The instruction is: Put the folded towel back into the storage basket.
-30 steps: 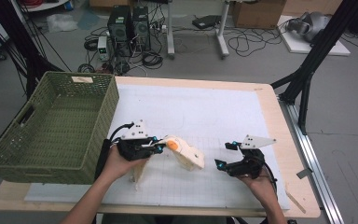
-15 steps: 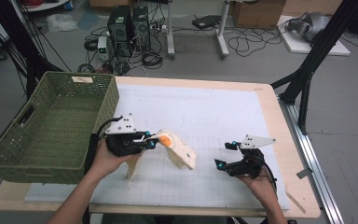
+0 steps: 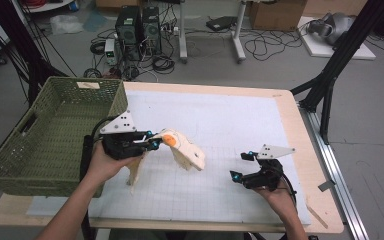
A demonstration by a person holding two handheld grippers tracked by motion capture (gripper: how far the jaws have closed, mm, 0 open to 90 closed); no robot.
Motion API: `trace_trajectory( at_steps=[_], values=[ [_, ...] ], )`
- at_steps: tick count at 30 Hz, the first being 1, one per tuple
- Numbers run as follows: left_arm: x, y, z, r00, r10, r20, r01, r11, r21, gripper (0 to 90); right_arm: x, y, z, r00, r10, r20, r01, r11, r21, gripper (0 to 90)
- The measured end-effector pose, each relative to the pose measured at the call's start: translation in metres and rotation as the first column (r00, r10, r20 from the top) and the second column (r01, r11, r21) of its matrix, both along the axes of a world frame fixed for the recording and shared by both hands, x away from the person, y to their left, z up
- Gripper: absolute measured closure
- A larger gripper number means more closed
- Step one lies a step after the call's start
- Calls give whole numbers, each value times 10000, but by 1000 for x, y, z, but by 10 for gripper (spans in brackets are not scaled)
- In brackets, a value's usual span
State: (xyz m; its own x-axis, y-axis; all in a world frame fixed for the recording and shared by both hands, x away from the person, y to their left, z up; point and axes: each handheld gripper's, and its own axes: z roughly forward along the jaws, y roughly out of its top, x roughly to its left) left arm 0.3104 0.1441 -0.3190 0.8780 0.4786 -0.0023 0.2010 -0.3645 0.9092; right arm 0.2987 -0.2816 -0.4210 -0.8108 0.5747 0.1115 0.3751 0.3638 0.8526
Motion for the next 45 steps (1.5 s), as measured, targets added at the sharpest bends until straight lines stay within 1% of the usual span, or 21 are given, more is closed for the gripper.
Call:
trace_trajectory(
  at_steps=[8, 11, 22, 28, 35, 36, 38, 39, 45],
  values=[
    [3, 9, 9, 9996, 260, 69, -260, 9997, 19, 809, 1, 0, 0, 10000, 4, 2, -4, 10000, 18, 172],
    [3, 13, 12, 9993, 376, 89, -375, 9993, -45, 809, 1, 1, -1, 10000, 27, 0, -27, 10000, -1, 172],
    [5, 20, 20, 9983, 570, 154, -569, 9984, -78, 809, 2, 1, -1, 10000, 53, -17, -53, 10000, -27, 172],
    [6, 27, 32, 9969, 723, 317, -716, 9972, -215, 809, 2, 1, -1, 10000, 58, -39, -58, 10000, -34, 172],
    [6, 41, 46, 9935, 1035, 469, -1018, 9941, -384, 809, 2, 2, -2, 10000, 61, -50, -61, 10000, -49, 172],
    [6, 43, 47, 9929, 1089, 486, -1070, 9935, -392, 809, 2, 2, -1, 9999, 63, -98, -64, 10000, -43, 172],
    [6, 47, 49, 9918, 1176, 506, -1156, 9925, -406, 809, 3, 2, -2, 10000, 85, 14, -85, 9999, -70, 172],
    [6, 50, 50, 9910, 1229, 533, -1208, 9919, -399, 809, 2, 2, -2, 10000, 88, -48, -88, 9999, -65, 172],
    [7, 65, 56, 9851, 1625, 562, -1599, 9860, -479, 809, 3, 3, -2, 9999, 88, -52, -89, 9999, -100, 173]
  ],
)
